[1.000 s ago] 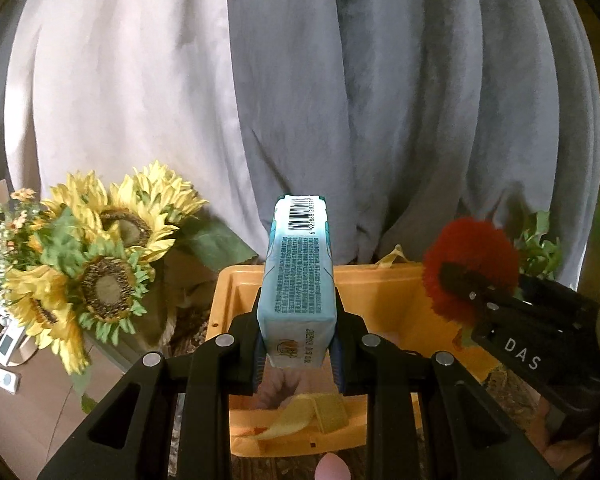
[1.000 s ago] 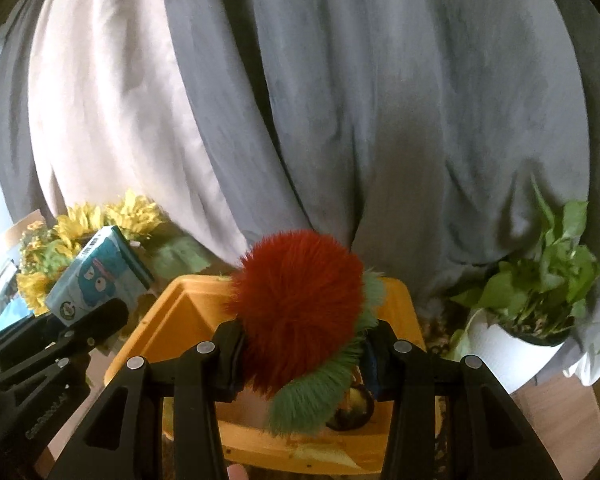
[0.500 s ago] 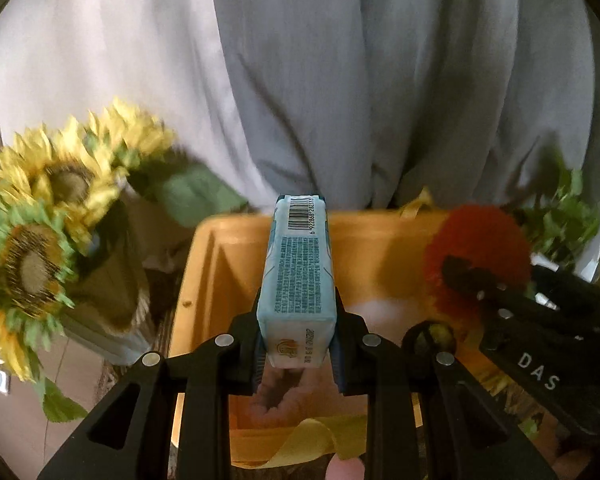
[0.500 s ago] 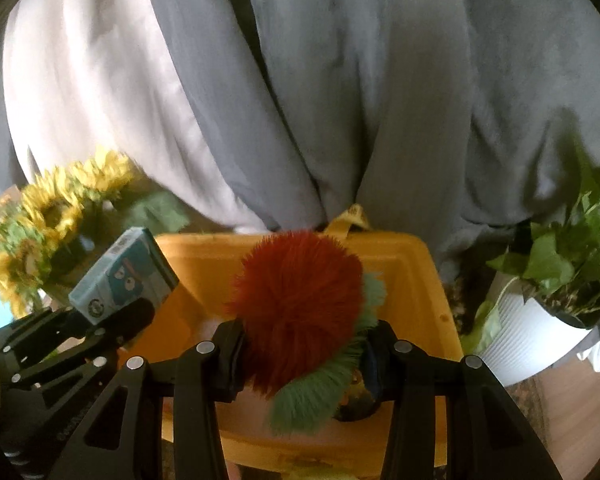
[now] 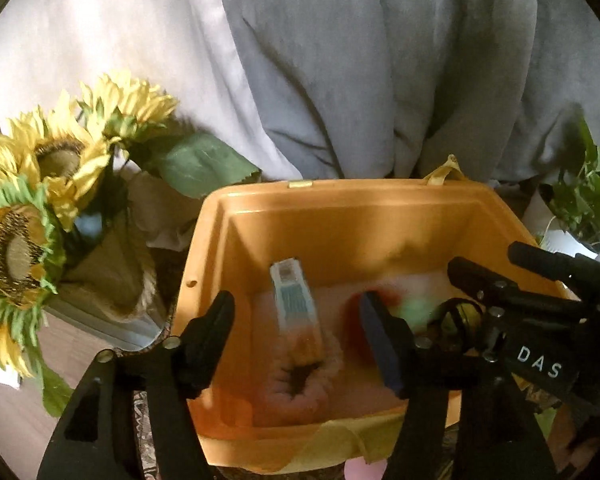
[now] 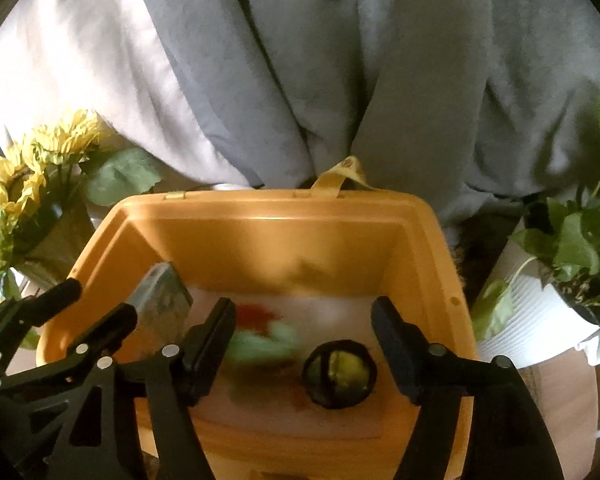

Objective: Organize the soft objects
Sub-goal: 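Lift box and pompom over the crate and open both tools, then withdraw both tools from the crate toward the remaining plush toys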

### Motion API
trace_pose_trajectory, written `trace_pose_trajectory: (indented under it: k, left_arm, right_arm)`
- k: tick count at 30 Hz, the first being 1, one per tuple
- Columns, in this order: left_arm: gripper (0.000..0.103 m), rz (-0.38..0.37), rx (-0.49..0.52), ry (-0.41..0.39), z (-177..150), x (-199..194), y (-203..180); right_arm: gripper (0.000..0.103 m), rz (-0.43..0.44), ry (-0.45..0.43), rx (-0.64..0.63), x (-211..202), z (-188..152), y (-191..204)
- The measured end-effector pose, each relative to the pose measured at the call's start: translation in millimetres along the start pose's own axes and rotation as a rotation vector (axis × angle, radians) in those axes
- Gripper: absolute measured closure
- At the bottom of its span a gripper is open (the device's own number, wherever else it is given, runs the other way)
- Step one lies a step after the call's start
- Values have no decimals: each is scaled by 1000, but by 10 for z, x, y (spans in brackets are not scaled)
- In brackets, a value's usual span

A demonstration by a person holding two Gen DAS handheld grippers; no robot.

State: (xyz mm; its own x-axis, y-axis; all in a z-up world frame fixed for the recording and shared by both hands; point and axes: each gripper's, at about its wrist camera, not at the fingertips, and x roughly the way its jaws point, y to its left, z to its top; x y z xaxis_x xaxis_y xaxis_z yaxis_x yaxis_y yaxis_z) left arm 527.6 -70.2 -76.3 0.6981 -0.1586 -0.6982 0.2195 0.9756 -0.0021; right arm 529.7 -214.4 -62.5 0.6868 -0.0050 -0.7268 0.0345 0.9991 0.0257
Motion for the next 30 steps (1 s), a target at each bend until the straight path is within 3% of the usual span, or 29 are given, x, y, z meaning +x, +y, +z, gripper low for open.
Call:
trace_pose_trajectory:
  k: [5, 12, 30]
  left_arm:
    - [29, 19, -17, -24, -12, -143, -3]
    - [27, 10, -51, -72, -40, -463, 12]
    - [24, -11, -24, -199, -326, -1433, -265]
  right_arm:
    - [32, -22, -30, 3, -175, -22, -26]
    - [32, -34, -76, 30, -492, -66, -70]
    - [32, -72, -233, 107, -1578, -440, -327]
